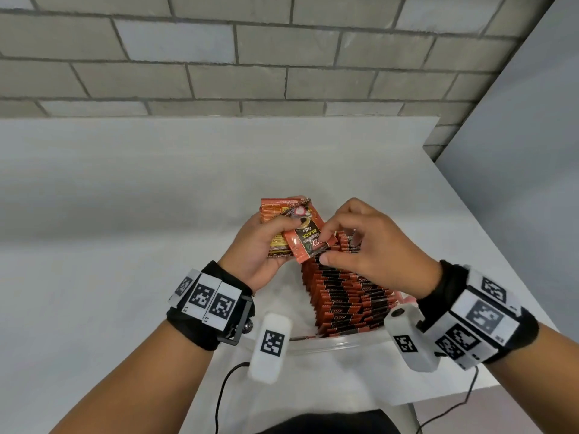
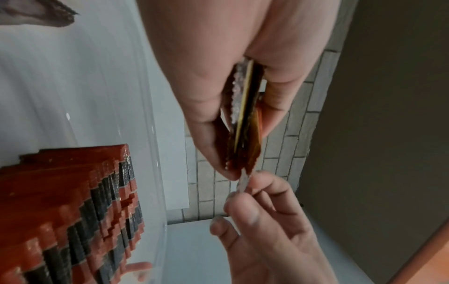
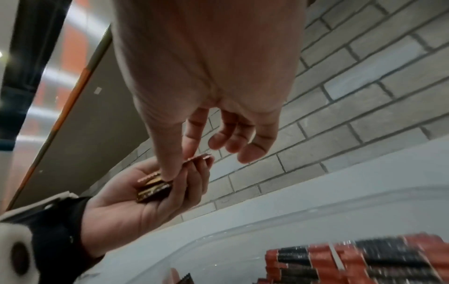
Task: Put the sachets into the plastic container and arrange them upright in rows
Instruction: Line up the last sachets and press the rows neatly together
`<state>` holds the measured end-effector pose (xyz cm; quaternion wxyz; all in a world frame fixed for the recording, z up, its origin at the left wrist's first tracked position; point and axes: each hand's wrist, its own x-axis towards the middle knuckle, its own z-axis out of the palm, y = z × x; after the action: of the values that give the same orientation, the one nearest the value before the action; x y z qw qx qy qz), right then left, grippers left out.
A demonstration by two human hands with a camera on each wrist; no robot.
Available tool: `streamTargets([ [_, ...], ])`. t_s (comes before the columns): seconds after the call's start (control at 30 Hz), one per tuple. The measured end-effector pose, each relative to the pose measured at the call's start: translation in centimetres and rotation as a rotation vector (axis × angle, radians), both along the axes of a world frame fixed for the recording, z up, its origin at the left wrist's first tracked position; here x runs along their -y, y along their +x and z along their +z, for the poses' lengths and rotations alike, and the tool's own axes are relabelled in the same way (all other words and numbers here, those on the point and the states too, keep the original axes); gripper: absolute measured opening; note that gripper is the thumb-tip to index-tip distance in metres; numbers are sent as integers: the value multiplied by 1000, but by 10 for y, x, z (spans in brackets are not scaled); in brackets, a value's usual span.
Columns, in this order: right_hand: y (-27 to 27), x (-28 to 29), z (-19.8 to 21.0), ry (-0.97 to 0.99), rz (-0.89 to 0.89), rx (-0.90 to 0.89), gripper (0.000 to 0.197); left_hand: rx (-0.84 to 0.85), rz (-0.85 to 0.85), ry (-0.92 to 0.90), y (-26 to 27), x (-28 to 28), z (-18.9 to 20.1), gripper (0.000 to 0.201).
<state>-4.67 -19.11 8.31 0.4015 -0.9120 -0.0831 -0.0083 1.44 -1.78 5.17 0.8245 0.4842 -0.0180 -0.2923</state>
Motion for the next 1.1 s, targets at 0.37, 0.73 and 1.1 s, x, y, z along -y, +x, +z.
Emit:
streamTargets([
  [0.37,0,0,0,586,-262,-359,14,37,24,-34,-3,8,1,33],
  [0.73,6,-5,3,768,-275,-406,12,55,18,-51,-8,12,6,37],
  [1.1,4,8,5,806,-315,-387,9,10,-17,9,-5,10,-1,27],
])
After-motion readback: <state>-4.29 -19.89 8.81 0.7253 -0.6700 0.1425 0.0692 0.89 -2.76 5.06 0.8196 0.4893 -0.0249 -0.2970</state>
